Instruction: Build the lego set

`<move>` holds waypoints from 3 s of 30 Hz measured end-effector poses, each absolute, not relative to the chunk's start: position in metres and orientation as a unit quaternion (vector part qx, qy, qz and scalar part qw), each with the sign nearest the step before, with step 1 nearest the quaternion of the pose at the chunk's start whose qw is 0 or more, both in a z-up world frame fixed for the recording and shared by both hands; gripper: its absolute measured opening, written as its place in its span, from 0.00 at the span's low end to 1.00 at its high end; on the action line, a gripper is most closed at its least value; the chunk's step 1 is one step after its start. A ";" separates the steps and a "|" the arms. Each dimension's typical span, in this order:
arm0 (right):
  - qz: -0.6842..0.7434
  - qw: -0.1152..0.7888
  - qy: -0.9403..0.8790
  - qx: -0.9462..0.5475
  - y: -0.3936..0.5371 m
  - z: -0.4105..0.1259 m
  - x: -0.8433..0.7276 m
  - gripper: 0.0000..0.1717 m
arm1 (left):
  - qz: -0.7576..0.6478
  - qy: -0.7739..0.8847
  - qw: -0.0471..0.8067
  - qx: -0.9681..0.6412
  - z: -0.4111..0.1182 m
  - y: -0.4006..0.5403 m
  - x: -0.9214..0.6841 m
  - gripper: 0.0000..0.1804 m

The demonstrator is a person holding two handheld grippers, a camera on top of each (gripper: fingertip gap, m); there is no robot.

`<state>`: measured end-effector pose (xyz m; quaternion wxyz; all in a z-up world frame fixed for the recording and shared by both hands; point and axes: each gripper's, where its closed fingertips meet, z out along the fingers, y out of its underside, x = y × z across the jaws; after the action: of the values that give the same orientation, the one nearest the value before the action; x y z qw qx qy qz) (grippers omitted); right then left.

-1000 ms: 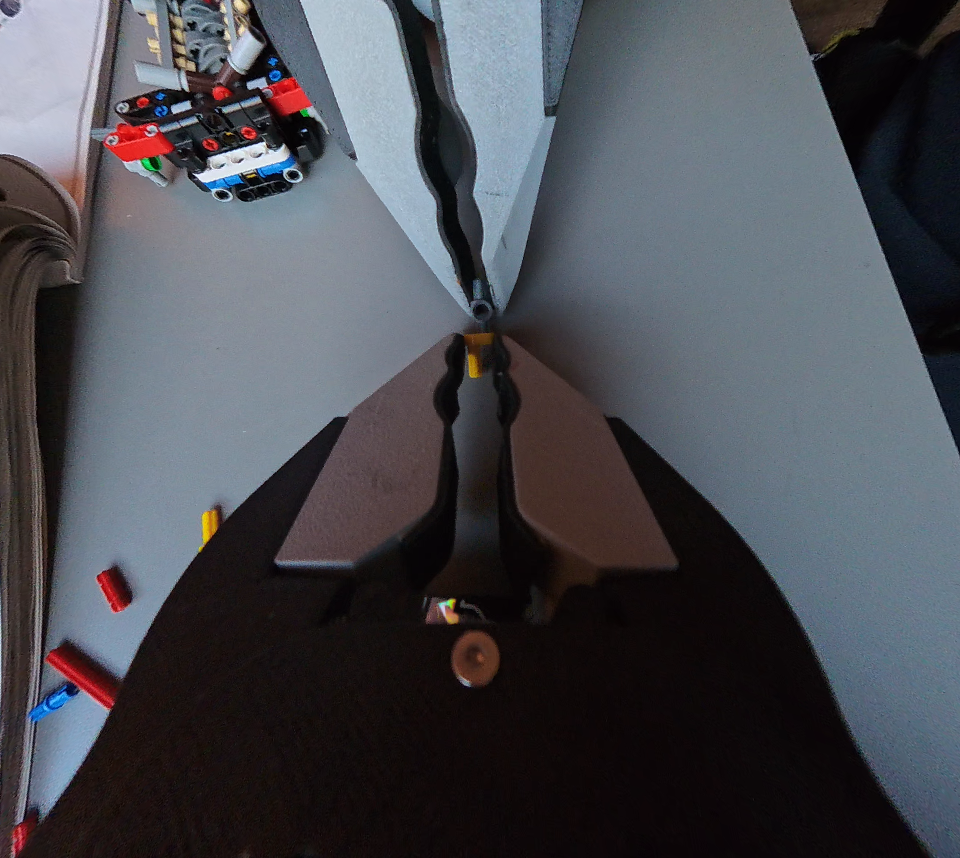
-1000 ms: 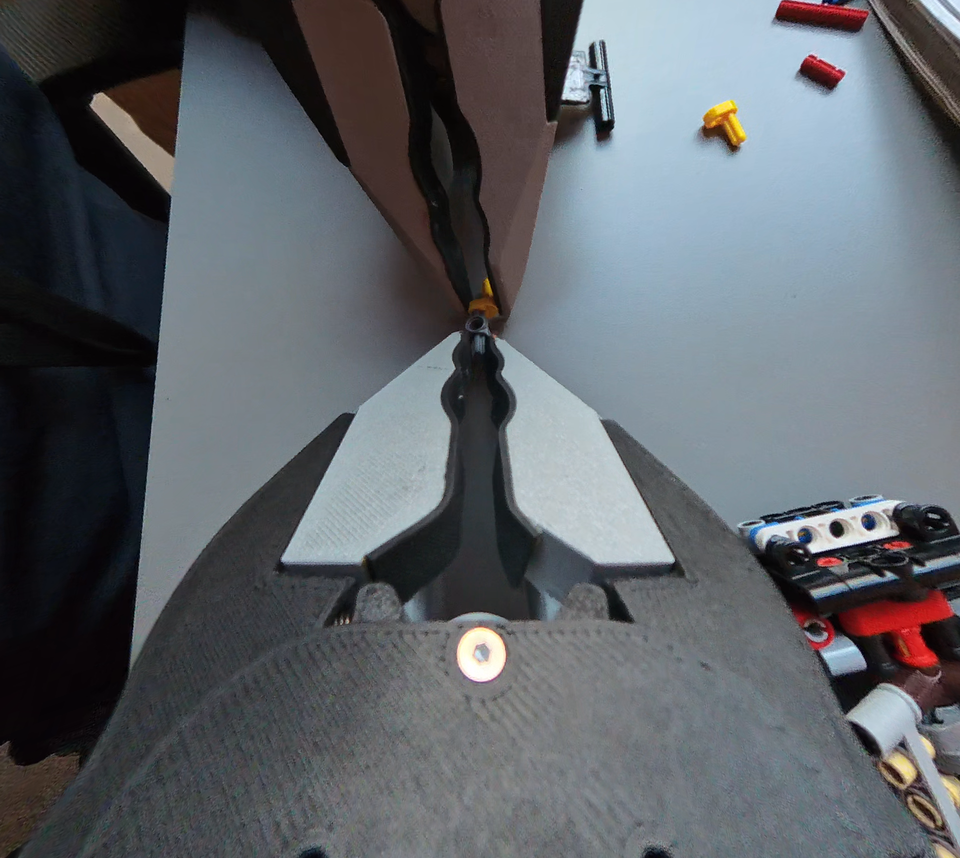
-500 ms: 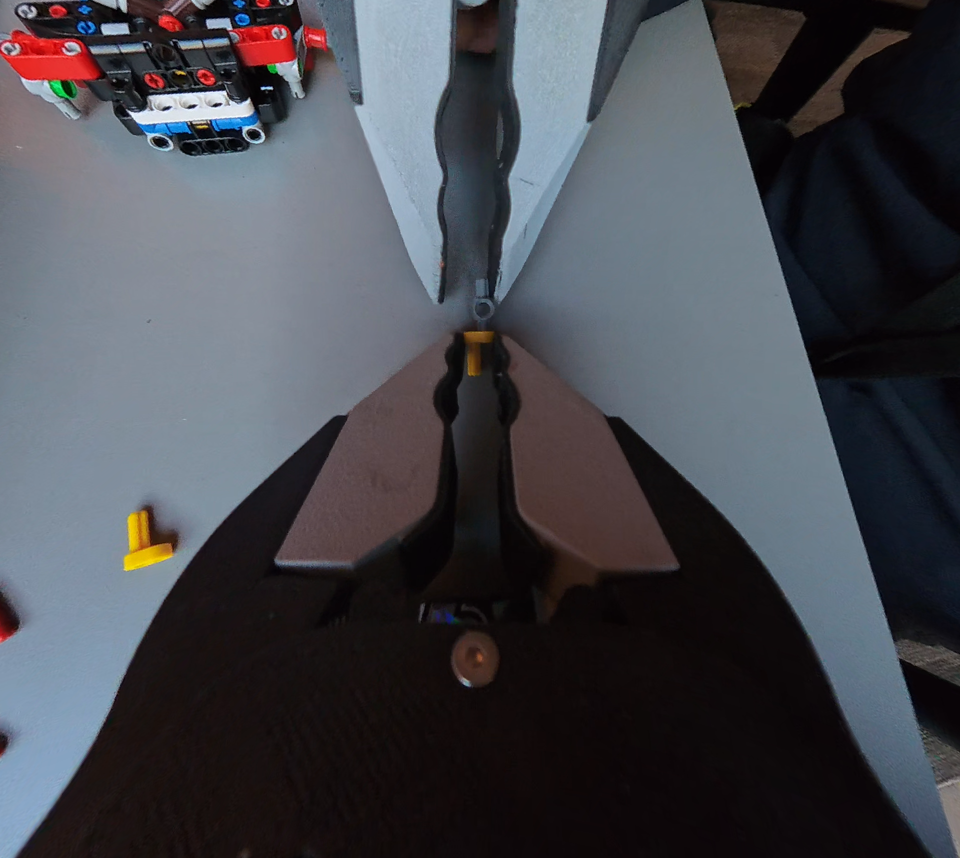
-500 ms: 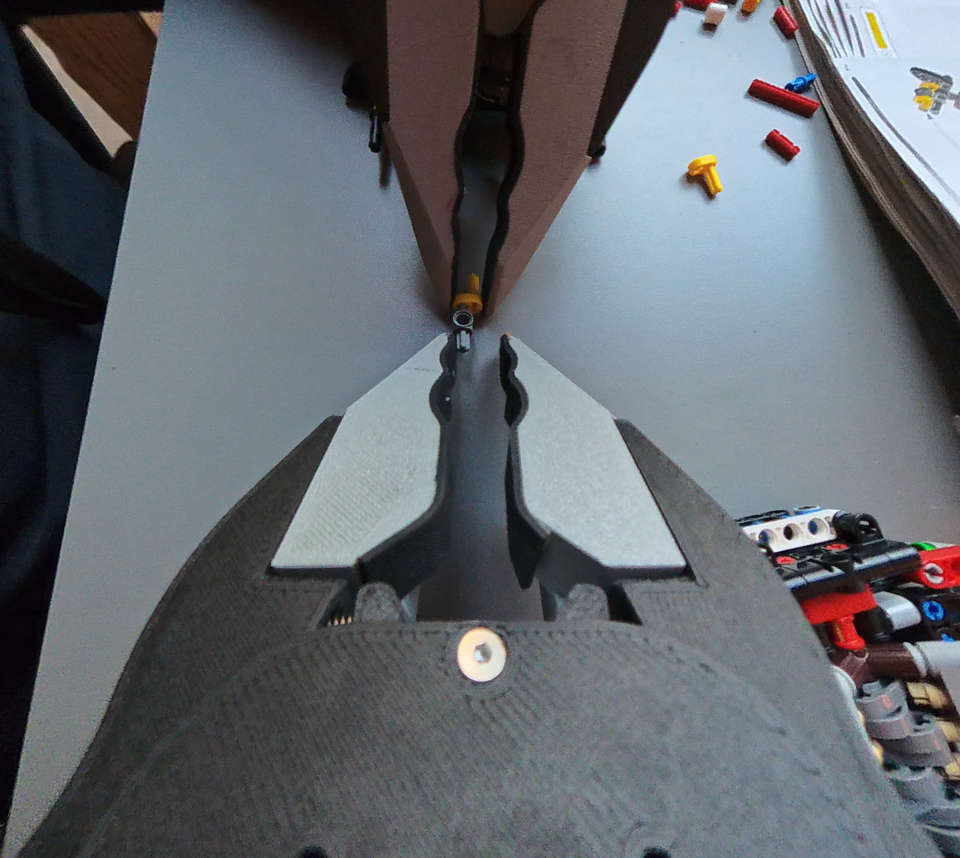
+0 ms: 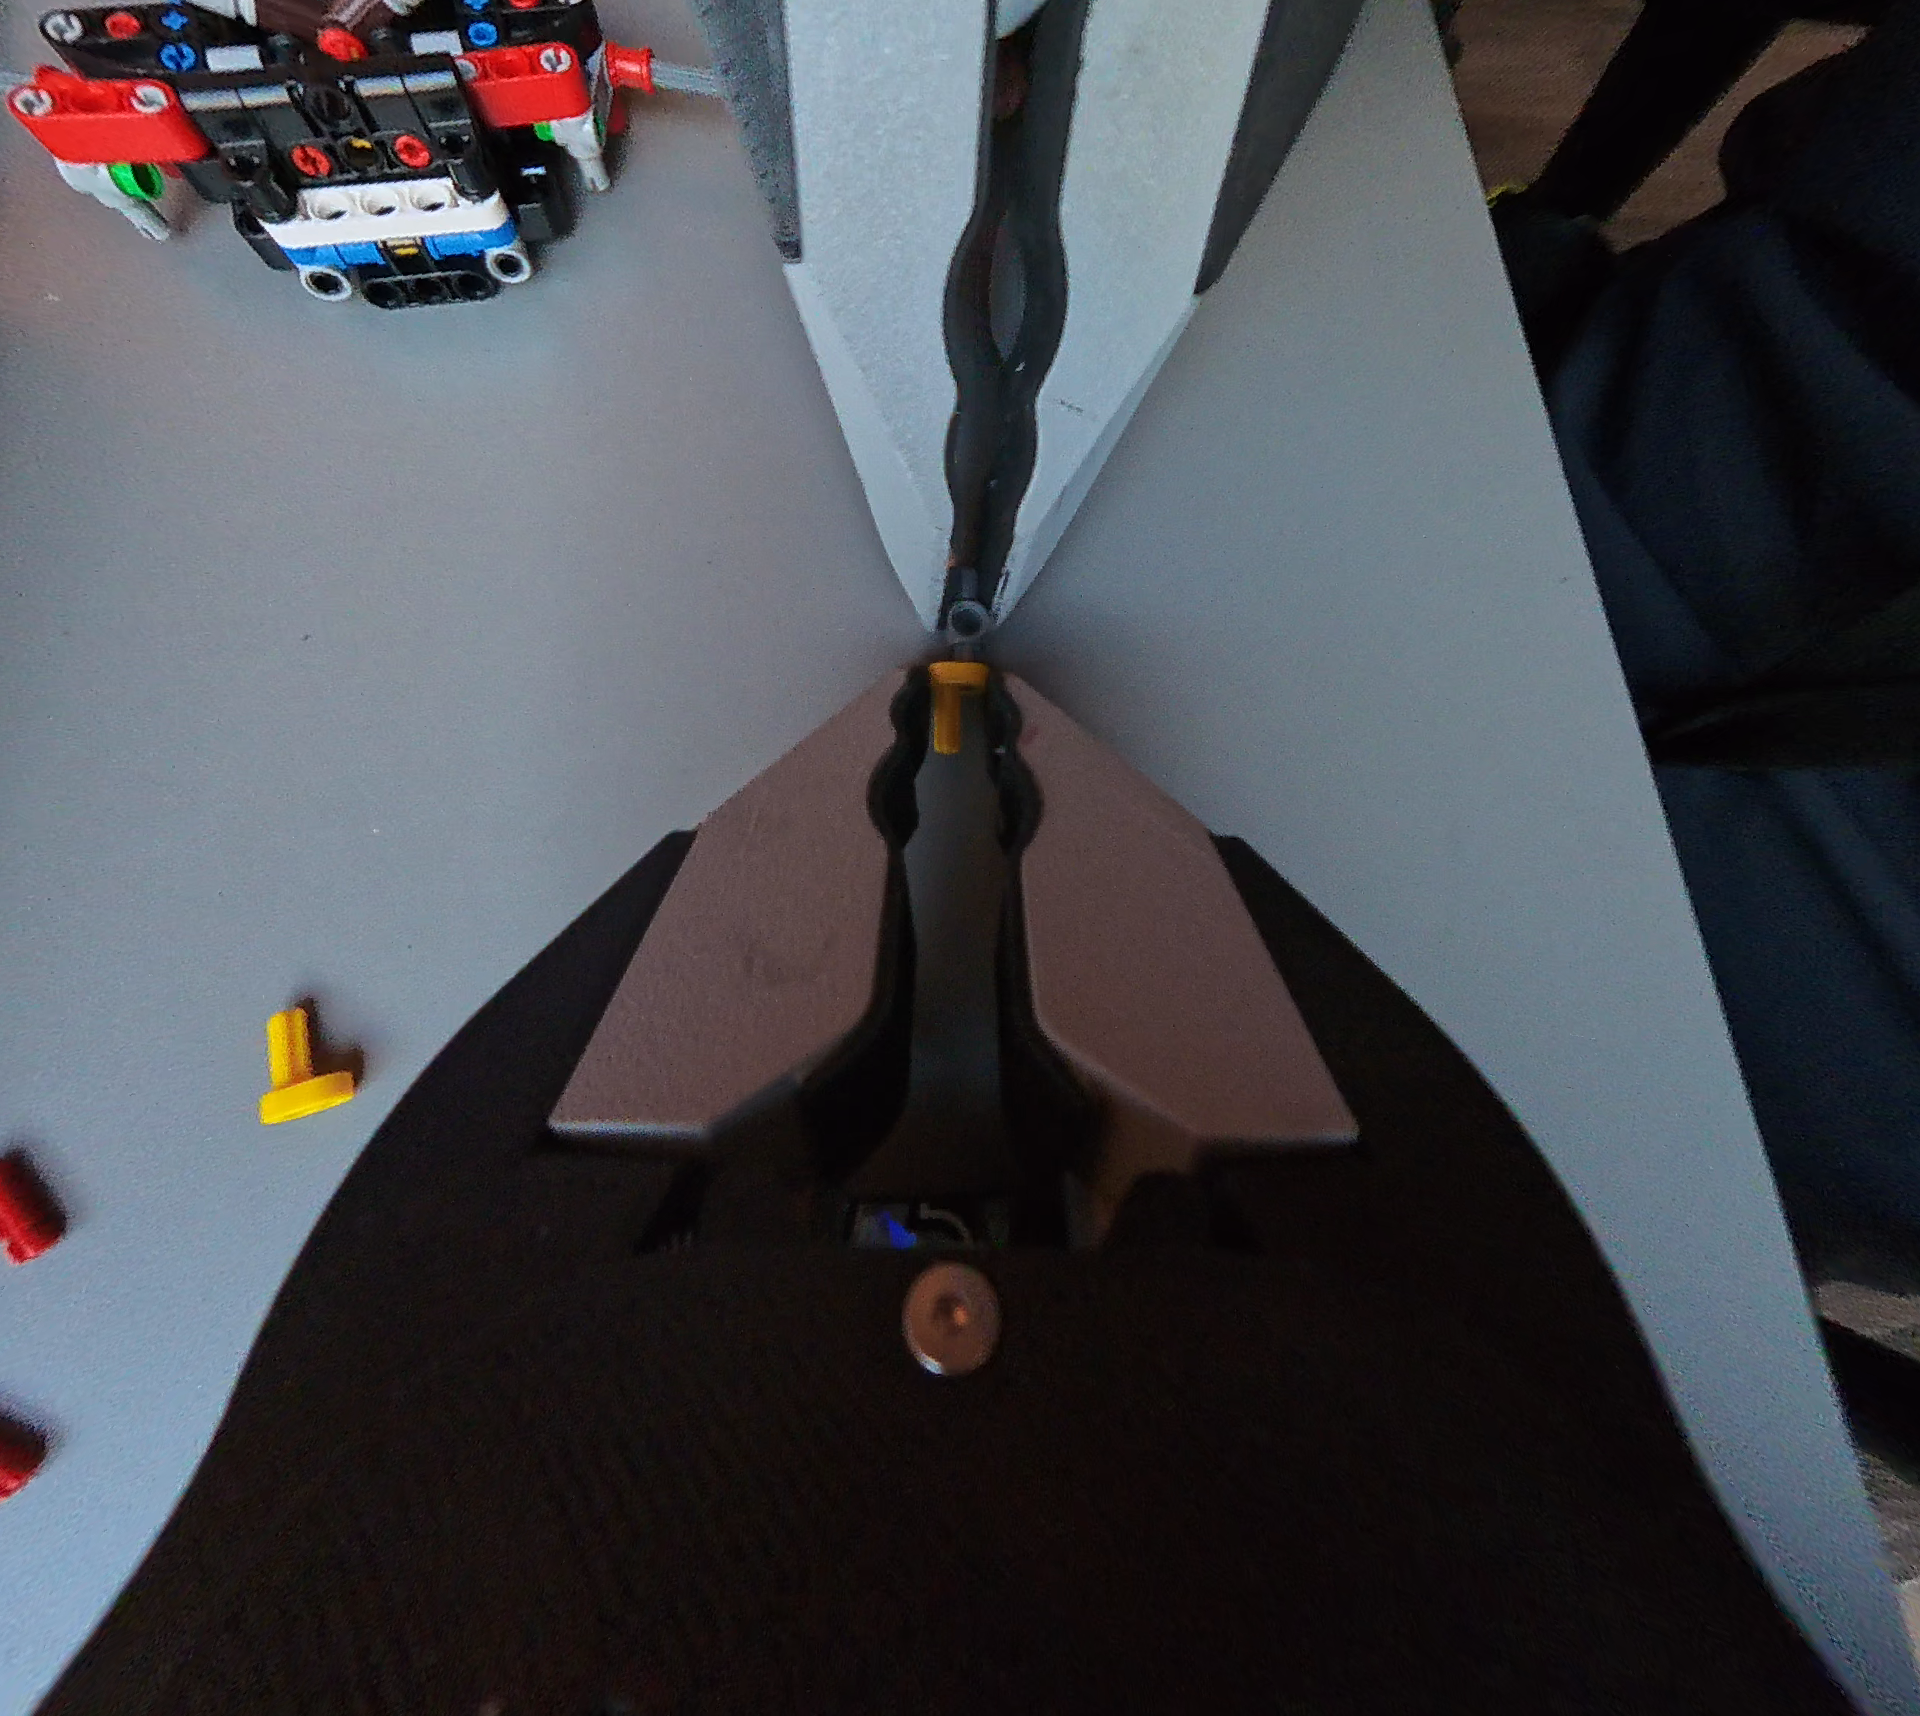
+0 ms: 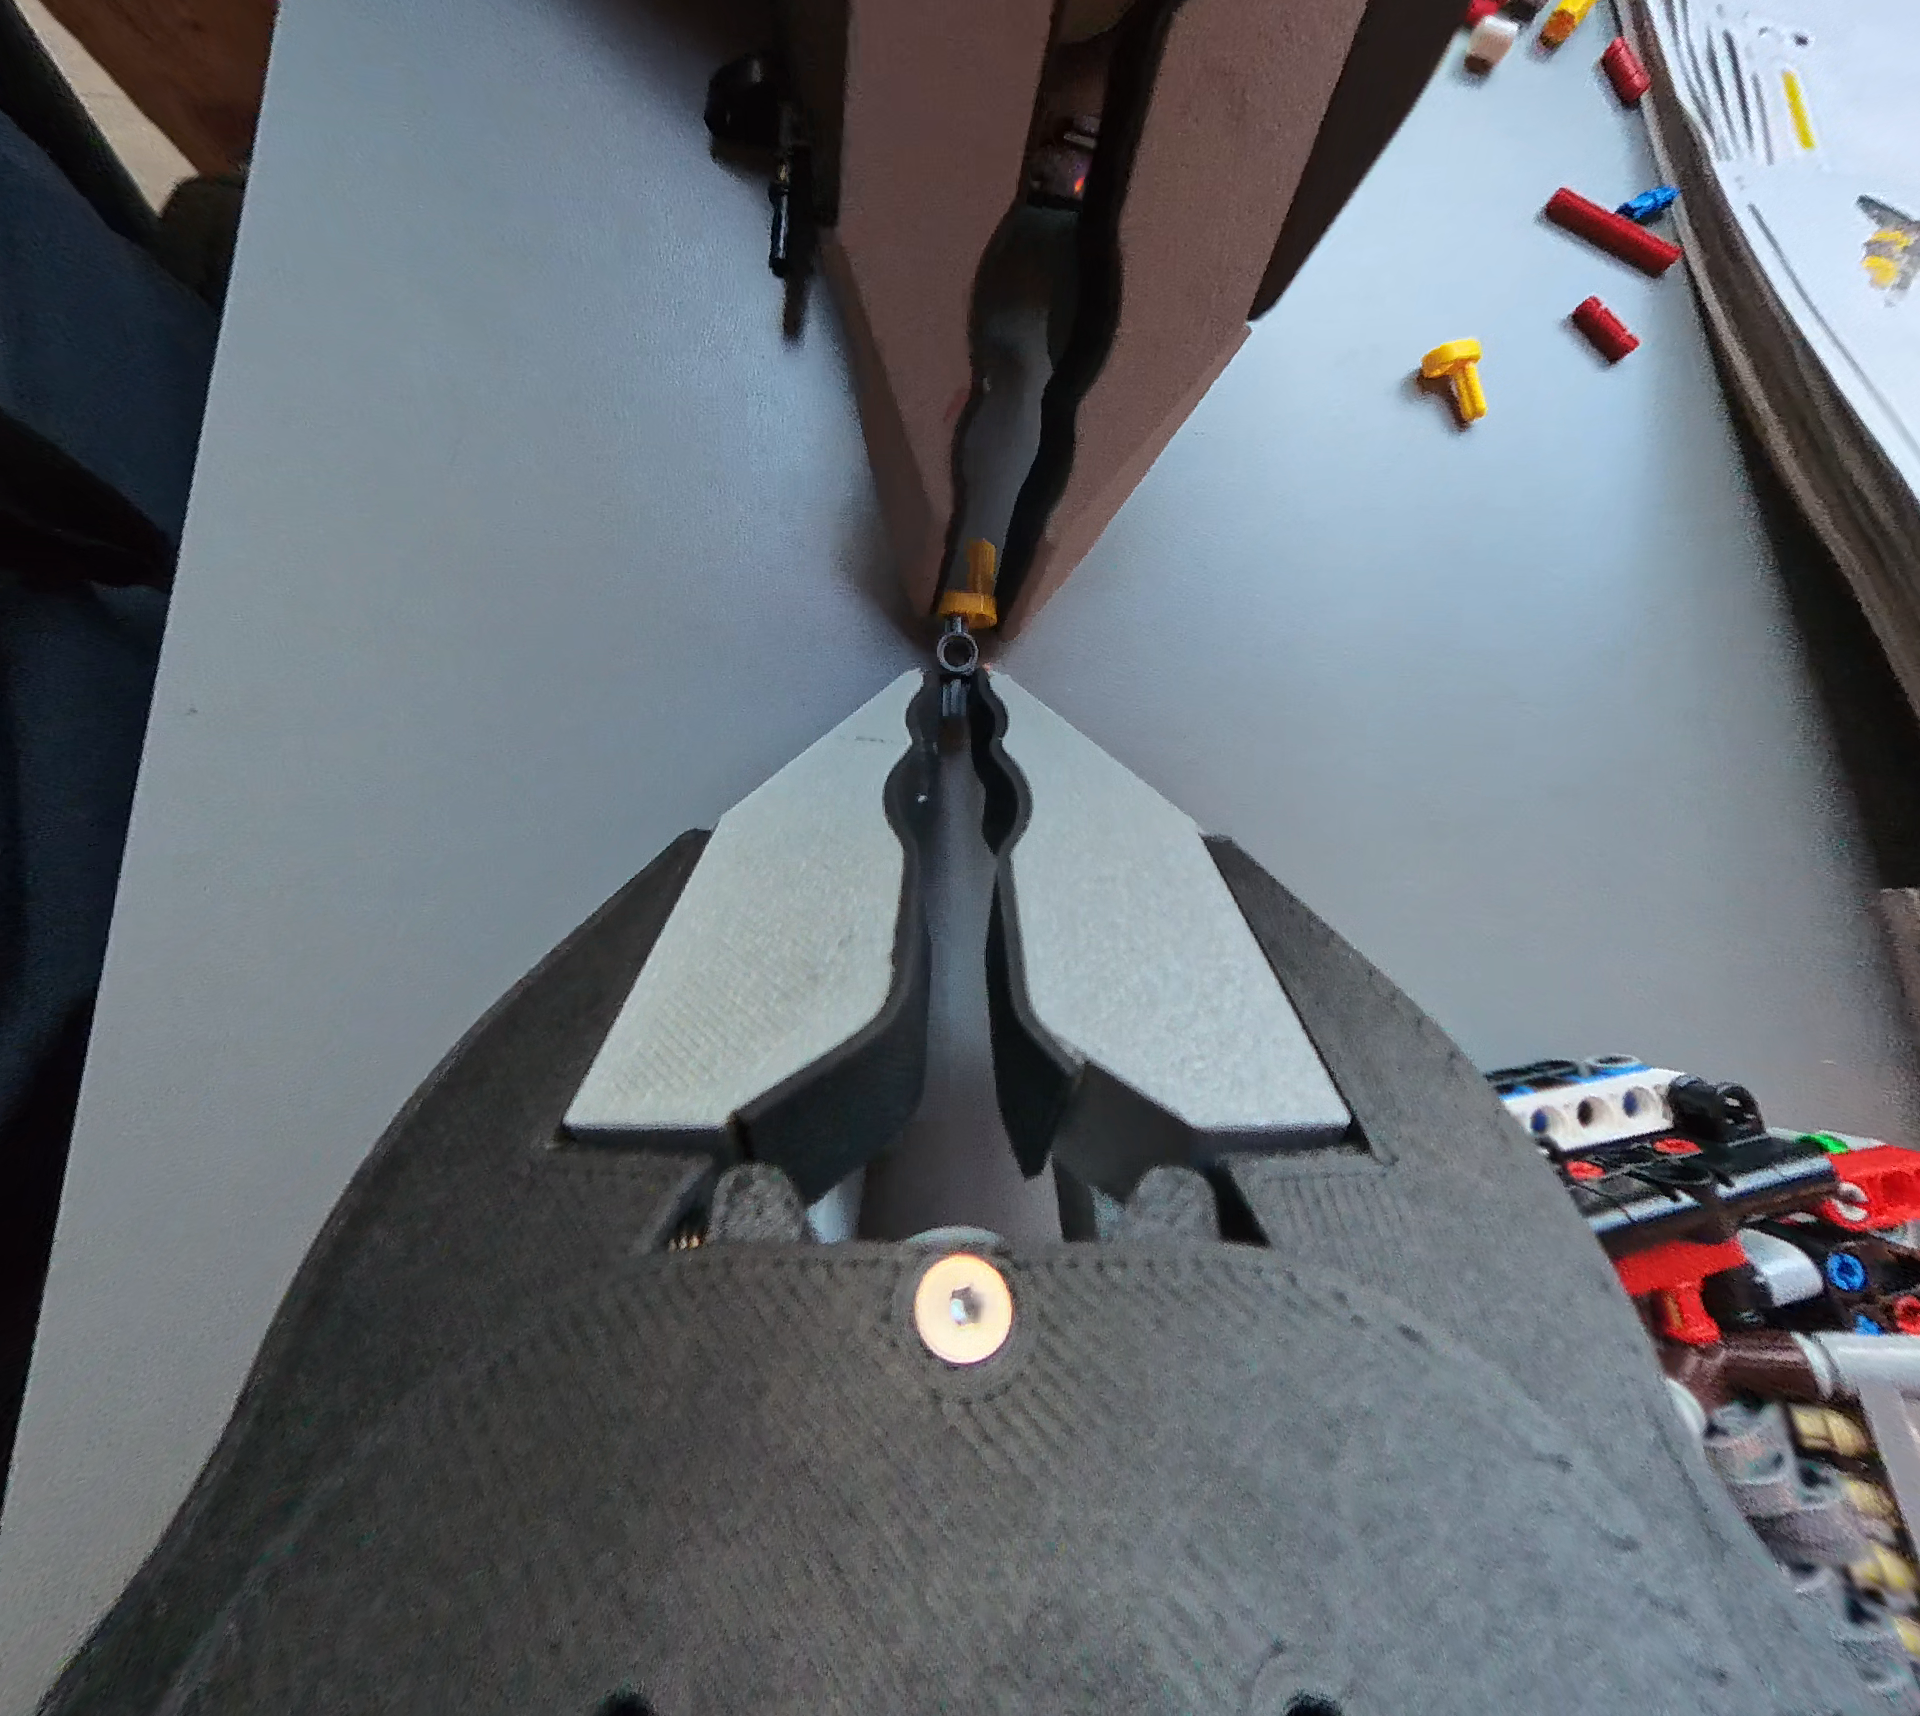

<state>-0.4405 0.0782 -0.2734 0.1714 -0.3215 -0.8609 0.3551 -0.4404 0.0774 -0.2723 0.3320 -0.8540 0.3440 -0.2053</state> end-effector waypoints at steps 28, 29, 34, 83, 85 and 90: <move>0.367 0.143 -0.834 -0.387 0.092 -0.273 -0.460 0.02 | -0.167 0.298 0.347 -0.873 -0.272 0.097 -0.458 0.04; 0.377 0.132 -0.827 -0.395 0.092 -0.272 -0.462 0.02 | -0.163 0.296 0.341 -0.877 -0.272 0.097 -0.461 0.05; 0.441 0.154 -0.794 -0.388 0.092 -0.251 -0.464 0.02 | -0.150 0.290 0.367 -0.871 -0.259 0.095 -0.473 0.08; 0.436 0.138 -0.806 -0.376 0.094 -0.255 -0.458 0.02 | -0.233 0.259 0.328 -0.878 -0.267 0.089 -0.456 0.00; 0.441 0.128 -0.801 -0.386 0.095 -0.255 -0.458 0.02 | -0.235 0.251 0.337 -0.877 -0.265 0.091 -0.458 0.00; 0.436 0.077 -0.793 -0.418 0.096 -0.263 -0.458 0.02 | -0.209 0.265 0.354 -0.872 -0.267 0.097 -0.457 0.02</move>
<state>-0.4580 0.0959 -0.2634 0.0769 -0.4176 -0.7935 0.4360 -0.4566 0.0966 -0.2671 0.3545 -0.8721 0.2651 -0.2085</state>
